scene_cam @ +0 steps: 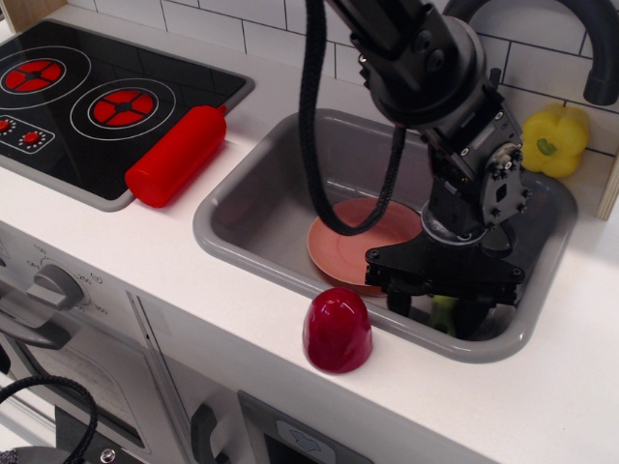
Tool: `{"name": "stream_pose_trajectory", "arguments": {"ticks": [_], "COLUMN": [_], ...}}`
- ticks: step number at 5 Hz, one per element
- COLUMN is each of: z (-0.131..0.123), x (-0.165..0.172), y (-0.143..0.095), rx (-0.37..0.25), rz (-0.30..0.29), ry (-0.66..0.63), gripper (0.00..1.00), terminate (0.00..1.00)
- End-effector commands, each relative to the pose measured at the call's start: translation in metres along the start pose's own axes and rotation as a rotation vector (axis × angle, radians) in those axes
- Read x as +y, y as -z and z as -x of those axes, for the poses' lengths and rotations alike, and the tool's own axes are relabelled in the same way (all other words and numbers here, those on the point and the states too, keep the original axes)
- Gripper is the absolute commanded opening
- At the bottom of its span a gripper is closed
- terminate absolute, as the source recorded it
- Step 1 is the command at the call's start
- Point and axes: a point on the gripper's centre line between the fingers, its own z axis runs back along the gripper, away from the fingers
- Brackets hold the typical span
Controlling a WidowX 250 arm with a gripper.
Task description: Put spatula on plate sink
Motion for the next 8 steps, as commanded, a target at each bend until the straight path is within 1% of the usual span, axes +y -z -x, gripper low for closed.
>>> {"name": "stream_pose_trajectory", "arguments": {"ticks": [1, 2, 3, 4, 5, 6, 7, 8], "z": [0.000, -0.003, -0.012, -0.023, -0.038, -0.060, -0.074, -0.080], "x": [0.001, -0.002, -0.007, -0.010, -0.009, 0.009, 0.031, 0.048], "y": [-0.010, -0.018, -0.034, -0.046, -0.056, -0.066, -0.068, -0.063], "rx": [-0.003, -0.037, -0.057, -0.070, -0.124, -0.189, -0.167, -0.132], "rz": [0.032, 0.070, 0.127, 0.171, 0.186, 0.092, 0.025, 0.001], "ry": [-0.008, 0.018, 0.004, 0.009, -0.028, -0.201, -0.161, -0.140], "gripper": [0.00, 0.00, 0.00, 0.00, 0.00, 0.00, 0.00, 0.00], "terminate": [0.00, 0.00, 0.00, 0.00, 0.00, 0.00, 0.00, 0.00]}}
